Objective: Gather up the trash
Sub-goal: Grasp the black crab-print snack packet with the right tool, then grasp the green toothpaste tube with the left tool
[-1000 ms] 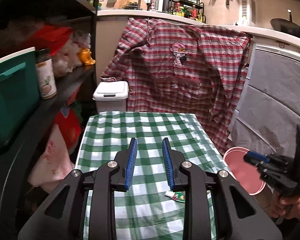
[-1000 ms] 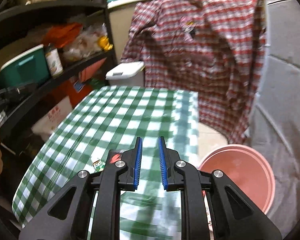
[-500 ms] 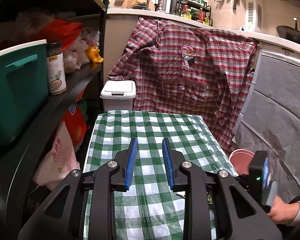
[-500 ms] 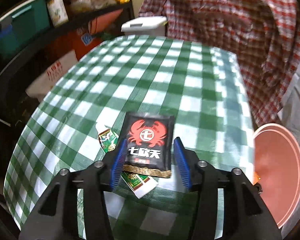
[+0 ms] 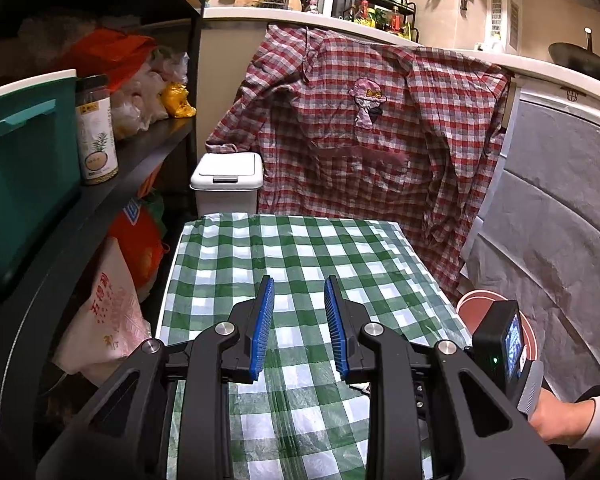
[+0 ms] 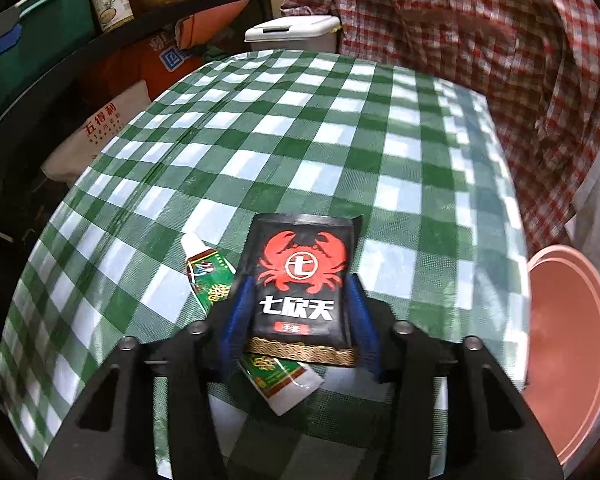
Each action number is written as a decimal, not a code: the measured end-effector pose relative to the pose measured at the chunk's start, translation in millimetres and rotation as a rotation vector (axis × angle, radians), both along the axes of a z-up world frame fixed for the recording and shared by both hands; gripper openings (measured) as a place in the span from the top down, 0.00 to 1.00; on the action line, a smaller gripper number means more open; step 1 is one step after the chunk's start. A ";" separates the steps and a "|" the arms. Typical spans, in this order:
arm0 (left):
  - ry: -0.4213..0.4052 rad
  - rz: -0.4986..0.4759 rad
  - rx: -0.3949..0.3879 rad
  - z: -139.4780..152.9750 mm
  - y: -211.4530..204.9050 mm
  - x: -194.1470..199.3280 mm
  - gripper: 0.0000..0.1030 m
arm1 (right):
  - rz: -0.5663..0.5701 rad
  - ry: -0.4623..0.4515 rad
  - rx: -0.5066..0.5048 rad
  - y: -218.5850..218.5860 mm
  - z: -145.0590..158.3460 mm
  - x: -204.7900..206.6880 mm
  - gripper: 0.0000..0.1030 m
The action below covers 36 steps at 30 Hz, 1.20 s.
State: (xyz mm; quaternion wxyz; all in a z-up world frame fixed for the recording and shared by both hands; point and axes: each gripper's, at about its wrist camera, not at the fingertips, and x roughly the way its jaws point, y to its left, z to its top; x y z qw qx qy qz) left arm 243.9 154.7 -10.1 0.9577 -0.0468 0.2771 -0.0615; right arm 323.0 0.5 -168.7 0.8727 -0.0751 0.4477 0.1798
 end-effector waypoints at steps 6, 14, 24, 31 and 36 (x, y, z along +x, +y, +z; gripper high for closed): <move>0.013 -0.015 0.006 -4.2 -9.2 3.2 0.75 | -0.041 -0.001 -0.021 -17.6 2.6 5.0 1.00; 0.054 -0.043 0.009 -19.3 -25.4 12.0 0.75 | -0.070 -0.039 -0.017 -33.9 12.7 0.9 1.00; 0.190 -0.078 -0.008 -67.0 -40.4 24.6 0.75 | -0.150 -0.030 -0.058 -63.6 15.0 2.0 1.00; 0.363 -0.118 -0.054 -123.5 -75.8 23.4 0.74 | -0.147 -0.021 -0.047 -81.2 18.1 -5.0 1.00; 0.432 -0.080 -0.093 -143.1 -94.6 20.9 0.56 | -0.131 -0.014 -0.045 -87.9 18.6 -9.9 1.00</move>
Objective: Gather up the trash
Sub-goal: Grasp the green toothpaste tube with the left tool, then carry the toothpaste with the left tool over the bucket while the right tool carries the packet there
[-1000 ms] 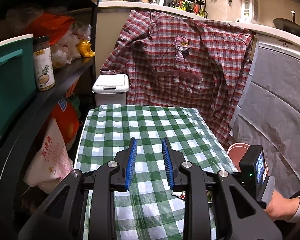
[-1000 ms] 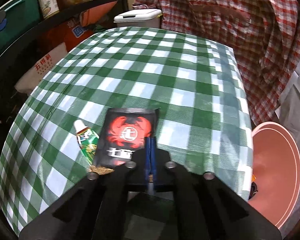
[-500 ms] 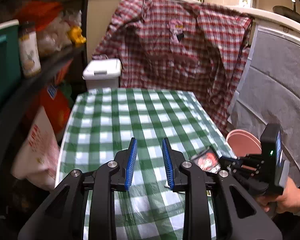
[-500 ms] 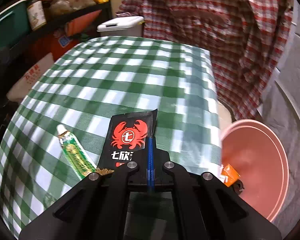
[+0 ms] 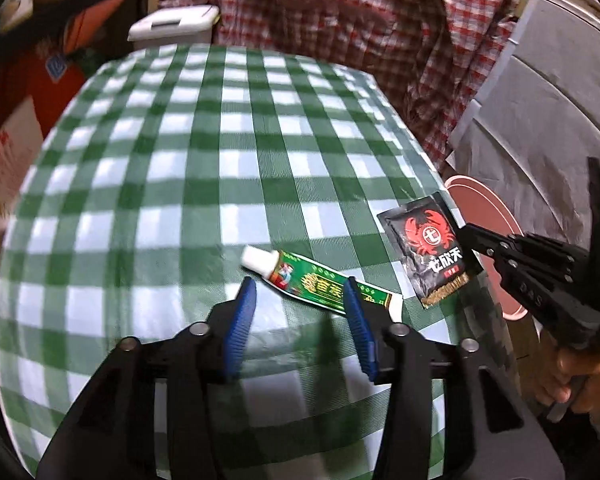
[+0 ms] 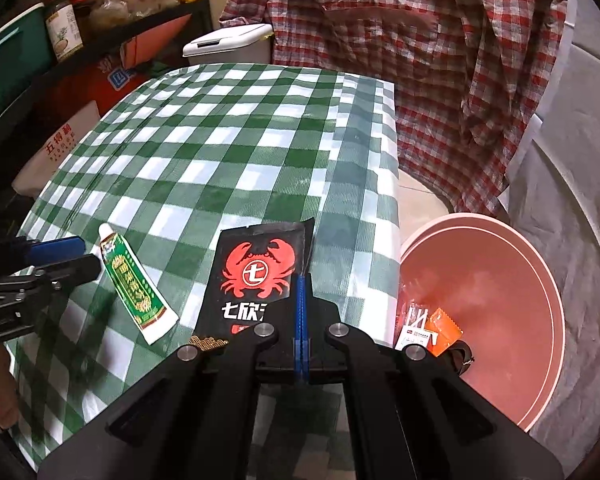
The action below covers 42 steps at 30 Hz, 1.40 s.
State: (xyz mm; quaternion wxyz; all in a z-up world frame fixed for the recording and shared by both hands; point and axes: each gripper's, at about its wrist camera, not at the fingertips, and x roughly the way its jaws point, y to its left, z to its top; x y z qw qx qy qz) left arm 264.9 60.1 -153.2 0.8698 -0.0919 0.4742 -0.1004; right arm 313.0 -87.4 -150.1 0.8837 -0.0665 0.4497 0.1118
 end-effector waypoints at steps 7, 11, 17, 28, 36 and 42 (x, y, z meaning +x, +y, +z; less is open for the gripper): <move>0.065 0.059 -0.022 -10.7 -11.7 12.8 0.56 | 0.015 0.024 0.016 -8.6 -3.0 -3.1 1.00; 0.066 0.072 0.009 -8.3 -15.1 27.7 0.80 | 0.023 0.028 0.027 -8.3 -2.7 -3.1 1.00; 0.024 0.134 0.016 3.7 7.3 45.1 1.00 | 0.035 0.039 0.032 -5.9 -4.9 -2.0 1.00; 0.058 0.101 0.045 -9.5 -28.9 37.2 0.44 | 0.033 0.056 0.017 -6.1 -9.7 1.7 1.00; 0.050 0.080 0.144 -7.7 -35.8 45.8 0.82 | 0.031 0.062 0.018 -11.0 -11.7 1.7 1.00; 0.054 0.160 0.137 -7.7 -1.1 50.4 0.92 | 0.034 0.062 0.018 -8.1 -12.2 2.1 1.00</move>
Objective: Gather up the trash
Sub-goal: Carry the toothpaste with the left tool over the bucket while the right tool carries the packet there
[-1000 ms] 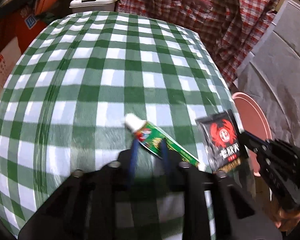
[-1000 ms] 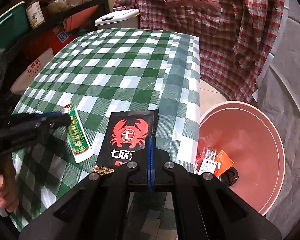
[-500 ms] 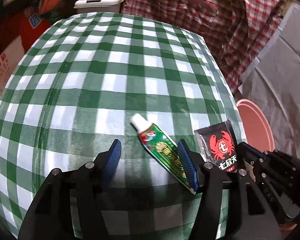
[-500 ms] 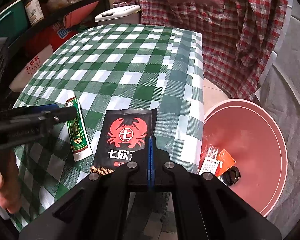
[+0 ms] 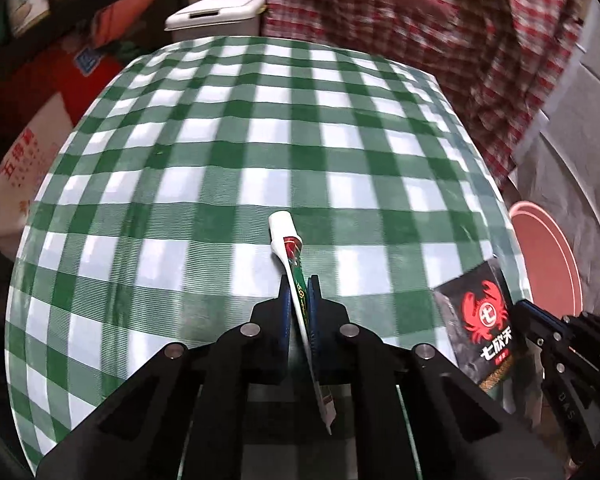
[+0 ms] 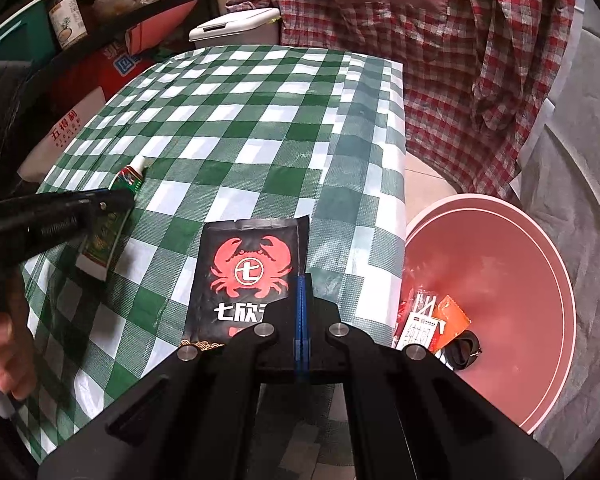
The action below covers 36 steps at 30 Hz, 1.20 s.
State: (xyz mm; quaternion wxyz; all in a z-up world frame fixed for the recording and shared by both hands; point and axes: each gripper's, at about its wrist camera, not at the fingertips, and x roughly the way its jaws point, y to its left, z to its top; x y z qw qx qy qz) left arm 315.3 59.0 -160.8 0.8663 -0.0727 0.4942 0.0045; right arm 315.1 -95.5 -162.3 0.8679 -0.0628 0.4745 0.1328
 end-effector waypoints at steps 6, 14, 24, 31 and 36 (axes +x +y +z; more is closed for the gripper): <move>-0.027 -0.032 0.030 3.4 -4.5 -4.9 0.96 | 0.002 -0.024 -0.001 4.5 5.2 -0.7 1.00; -0.072 -0.037 0.033 20.4 -4.3 -11.2 0.96 | -0.025 -0.103 0.071 -4.7 34.7 -5.1 1.00; -0.122 -0.025 0.020 43.3 1.6 -25.3 0.96 | -0.008 -0.179 0.125 -7.2 65.0 -20.7 1.00; -0.158 -0.023 0.022 57.4 -1.0 -37.9 0.96 | -0.002 -0.217 0.140 -6.4 80.5 -32.7 1.00; -0.193 -0.031 0.018 69.9 -2.0 -47.3 0.96 | -0.014 -0.248 0.153 -12.8 93.2 -41.9 1.00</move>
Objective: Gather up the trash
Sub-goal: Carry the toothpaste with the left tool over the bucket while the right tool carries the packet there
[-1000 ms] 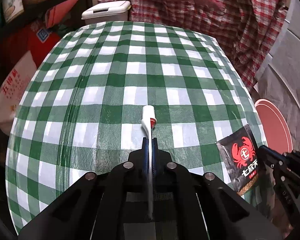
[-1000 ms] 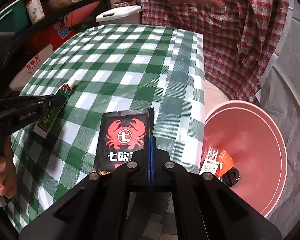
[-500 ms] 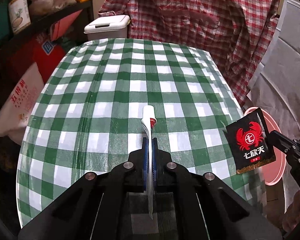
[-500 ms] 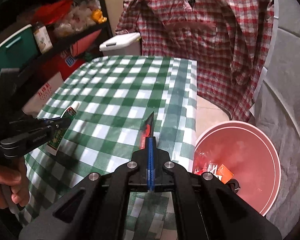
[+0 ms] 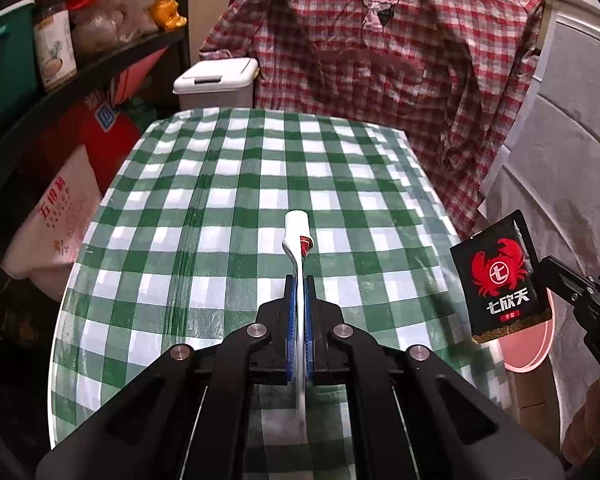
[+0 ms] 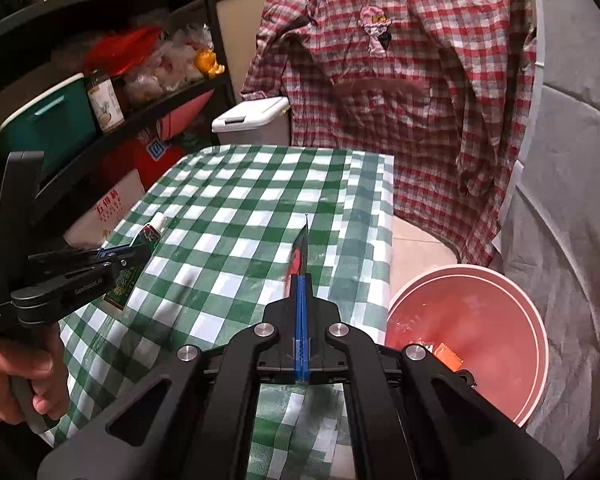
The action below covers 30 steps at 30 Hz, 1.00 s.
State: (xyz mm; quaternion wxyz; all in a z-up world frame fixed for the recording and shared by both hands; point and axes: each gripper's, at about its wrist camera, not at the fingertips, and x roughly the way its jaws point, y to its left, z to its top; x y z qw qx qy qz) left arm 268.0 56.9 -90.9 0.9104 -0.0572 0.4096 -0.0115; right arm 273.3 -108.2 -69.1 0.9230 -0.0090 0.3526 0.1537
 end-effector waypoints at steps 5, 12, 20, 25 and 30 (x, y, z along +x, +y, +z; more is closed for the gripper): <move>-0.038 -0.020 -0.032 13.8 -3.3 -8.4 0.96 | -0.027 -0.024 0.022 -14.5 11.1 -6.6 1.00; -0.097 -0.073 -0.098 34.0 -17.7 -18.0 0.96 | -0.075 -0.058 0.050 -38.5 27.7 -15.4 1.00; -0.124 -0.123 -0.113 45.9 -45.4 -18.5 0.96 | -0.131 -0.077 0.068 -67.6 38.7 -21.4 1.00; -0.130 -0.154 -0.117 48.2 -60.1 -15.3 0.96 | -0.169 -0.098 0.059 -85.4 45.8 -24.1 1.00; -0.134 -0.182 -0.133 51.8 -76.0 -11.8 0.96 | -0.199 -0.118 0.042 -101.1 51.9 -25.8 1.00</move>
